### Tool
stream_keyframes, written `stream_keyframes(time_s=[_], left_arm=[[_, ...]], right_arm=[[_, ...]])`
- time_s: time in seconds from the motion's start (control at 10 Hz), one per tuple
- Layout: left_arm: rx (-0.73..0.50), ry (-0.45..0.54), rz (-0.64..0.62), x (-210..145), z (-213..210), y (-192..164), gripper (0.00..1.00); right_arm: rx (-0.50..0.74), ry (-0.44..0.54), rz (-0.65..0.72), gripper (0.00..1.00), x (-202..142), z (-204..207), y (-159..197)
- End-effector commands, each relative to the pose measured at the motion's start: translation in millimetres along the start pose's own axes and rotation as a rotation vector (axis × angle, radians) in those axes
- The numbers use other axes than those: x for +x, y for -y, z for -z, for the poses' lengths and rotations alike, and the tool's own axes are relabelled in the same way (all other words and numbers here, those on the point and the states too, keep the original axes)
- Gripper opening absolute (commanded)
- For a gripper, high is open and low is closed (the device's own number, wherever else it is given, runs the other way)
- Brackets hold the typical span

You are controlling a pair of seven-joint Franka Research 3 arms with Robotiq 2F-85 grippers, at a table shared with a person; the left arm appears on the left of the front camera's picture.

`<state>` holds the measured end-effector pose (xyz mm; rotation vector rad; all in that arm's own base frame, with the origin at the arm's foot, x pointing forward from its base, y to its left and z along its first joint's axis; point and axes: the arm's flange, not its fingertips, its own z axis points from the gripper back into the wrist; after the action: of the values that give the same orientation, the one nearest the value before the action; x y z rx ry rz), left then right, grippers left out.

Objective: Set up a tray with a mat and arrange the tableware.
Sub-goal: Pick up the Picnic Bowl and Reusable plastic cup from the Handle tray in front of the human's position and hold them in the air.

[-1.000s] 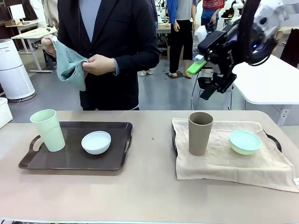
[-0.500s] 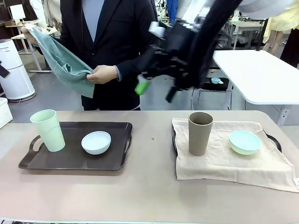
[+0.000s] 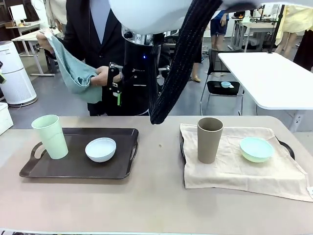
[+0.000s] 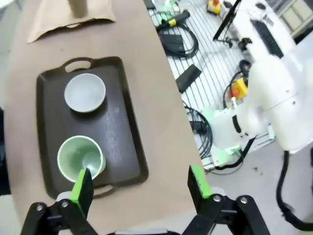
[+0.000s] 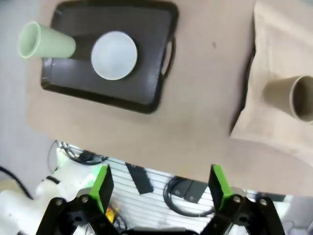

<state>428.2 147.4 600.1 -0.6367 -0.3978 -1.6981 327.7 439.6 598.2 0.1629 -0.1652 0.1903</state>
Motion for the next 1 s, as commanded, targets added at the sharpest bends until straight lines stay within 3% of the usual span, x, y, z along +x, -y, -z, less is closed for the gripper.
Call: stream_keyframes(time_s=[0.0,0.1,0.2,0.4,0.7,0.8,0.9], left_arm=[[0.029,0.011,-0.116,7.4,3.4,-1.8,1.00],[0.029,0.011,-0.116,7.4,3.4,-1.8,1.00],[0.002,0.000,-0.056,0.0,-0.1,0.0,1.00],[-0.055,0.066,0.156,11.7,25.8,-35.6,1.00],[0.022,0.111,0.328,-13.4,65.1,-43.4,1.00],[0.051,0.110,0.344,-25.2,67.3,-45.3,1.00],[0.071,0.137,0.261,-40.4,68.5,-50.2,1.00]], right_arm=[[0.027,0.081,-0.044,1.00,-25.1,-24.7,-0.4],[0.027,0.081,-0.044,1.00,-25.1,-24.7,-0.4],[0.010,0.017,-0.011,1.00,-4.6,-9.2,-3.2],[-0.113,0.091,0.068,1.00,21.6,20.8,-19.3],[-0.273,0.097,0.083,1.00,37.1,71.8,-24.8],[-0.291,0.071,0.085,1.00,39.8,86.8,-21.1],[-0.267,0.013,0.060,1.00,39.0,100.1,-17.8]])
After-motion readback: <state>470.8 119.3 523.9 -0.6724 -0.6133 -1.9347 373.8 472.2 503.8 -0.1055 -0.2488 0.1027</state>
